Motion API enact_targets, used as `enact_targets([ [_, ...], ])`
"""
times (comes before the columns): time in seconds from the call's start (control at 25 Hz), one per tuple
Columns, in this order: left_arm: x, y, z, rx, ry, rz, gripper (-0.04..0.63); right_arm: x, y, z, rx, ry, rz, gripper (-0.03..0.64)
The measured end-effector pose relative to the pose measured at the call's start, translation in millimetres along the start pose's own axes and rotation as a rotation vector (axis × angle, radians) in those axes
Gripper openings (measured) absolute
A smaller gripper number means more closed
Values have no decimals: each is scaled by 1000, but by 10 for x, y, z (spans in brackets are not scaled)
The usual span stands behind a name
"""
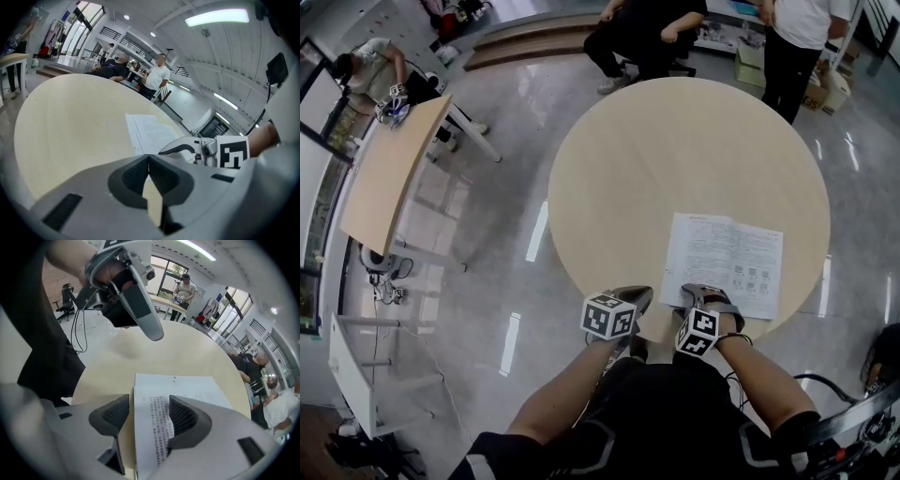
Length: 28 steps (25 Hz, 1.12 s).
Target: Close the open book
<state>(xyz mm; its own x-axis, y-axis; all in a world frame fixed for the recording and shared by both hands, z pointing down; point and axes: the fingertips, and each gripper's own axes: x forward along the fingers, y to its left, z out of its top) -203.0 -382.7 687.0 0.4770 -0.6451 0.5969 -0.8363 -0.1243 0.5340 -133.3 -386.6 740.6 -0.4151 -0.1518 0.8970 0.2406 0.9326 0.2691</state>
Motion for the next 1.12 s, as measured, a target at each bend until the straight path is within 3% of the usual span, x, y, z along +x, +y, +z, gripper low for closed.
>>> enact_targets([
  [0.28, -24, 10, -11, 2, -1, 0, -6, 51, -30, 11, -77, 12, -56, 249],
  [0.4, -35, 22, -1, 1, -1, 1, -7, 57, -45, 5, -61, 14, -54, 247],
  [0.6, -22, 27, 14, 11, 4, -4, -6, 9, 11, 40, -16, -30, -54, 165],
  [0.92, -64, -10, 127, 32, -11, -18, -6, -253, -122, 171, 129, -152, -145, 63],
  [1.12, -63, 39, 252, 22, -31, -17, -6, -550, -288, 140, 310, -267, -218, 8],
])
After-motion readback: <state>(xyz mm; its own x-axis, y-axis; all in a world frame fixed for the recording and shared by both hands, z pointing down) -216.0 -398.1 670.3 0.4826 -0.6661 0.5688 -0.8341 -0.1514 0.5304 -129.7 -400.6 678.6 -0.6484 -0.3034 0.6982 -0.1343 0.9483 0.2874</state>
